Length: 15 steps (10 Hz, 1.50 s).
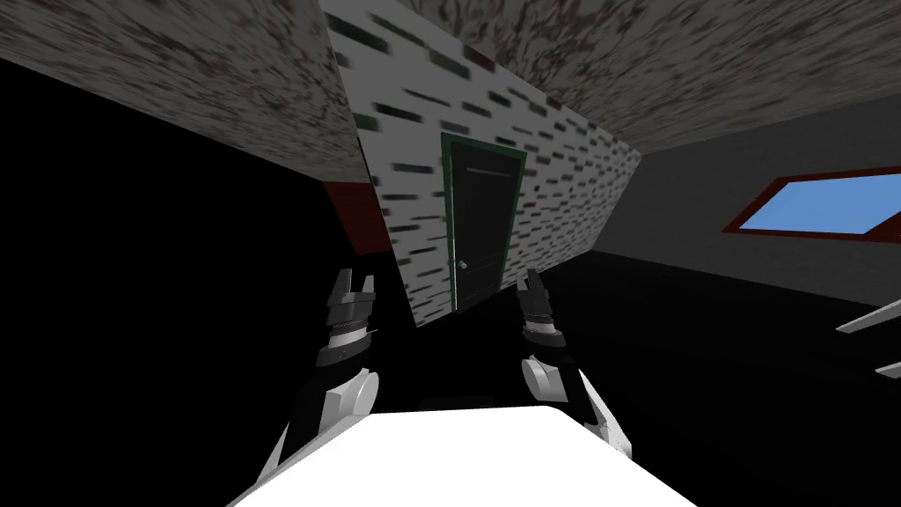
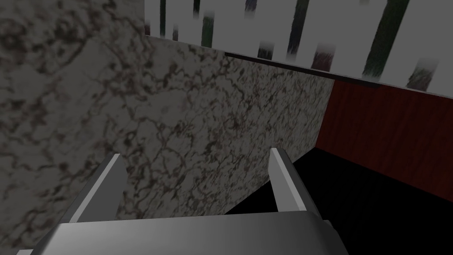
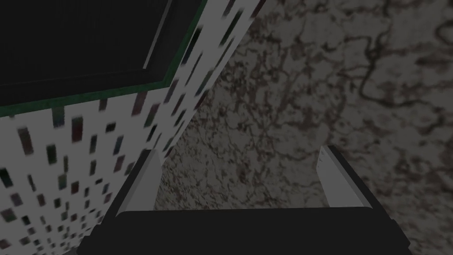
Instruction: Pull the door open
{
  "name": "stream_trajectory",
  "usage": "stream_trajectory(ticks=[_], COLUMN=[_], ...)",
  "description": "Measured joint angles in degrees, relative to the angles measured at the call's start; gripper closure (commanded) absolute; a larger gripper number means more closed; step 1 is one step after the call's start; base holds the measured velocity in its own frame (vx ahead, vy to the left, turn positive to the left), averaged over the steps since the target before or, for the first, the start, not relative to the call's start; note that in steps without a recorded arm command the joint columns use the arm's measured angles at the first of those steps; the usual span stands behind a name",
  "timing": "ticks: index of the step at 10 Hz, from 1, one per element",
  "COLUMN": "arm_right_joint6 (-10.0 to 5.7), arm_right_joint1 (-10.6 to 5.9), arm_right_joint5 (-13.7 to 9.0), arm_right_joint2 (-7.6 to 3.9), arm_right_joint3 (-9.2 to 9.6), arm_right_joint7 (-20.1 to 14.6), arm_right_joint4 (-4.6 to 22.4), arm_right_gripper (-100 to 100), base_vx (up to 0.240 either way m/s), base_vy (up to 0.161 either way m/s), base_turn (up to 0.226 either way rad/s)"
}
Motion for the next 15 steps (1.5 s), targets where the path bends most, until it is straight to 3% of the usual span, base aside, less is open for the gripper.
stream_trajectory(ticks=[8,10,13,15], arm_right_joint6=[-3.32,-4.16,-5.33,-6.07], arm_right_joint1=[-3.24,-5.05,-5.91,-6.62], arm_right_joint5=[0.1,0.2,0.0,0.1], arm_right_joint2=[-2.47,-3.06,-4.36,-4.60], arm_right_joint3=[-1.29,-1.72,-2.47,-2.56], arm_right_joint7=[7.9,10.7,13.3,15.2], arm_right_joint4=[12.9,17.0,21.9,24.9], arm_right_gripper=[-100,-100,-100,-100], base_vx=[0.068,0.083,0.069,0.055], base_vy=[-0.005,-0.012,-0.017,-0.008], base_turn=[0.108,0.087,0.116,0.130])
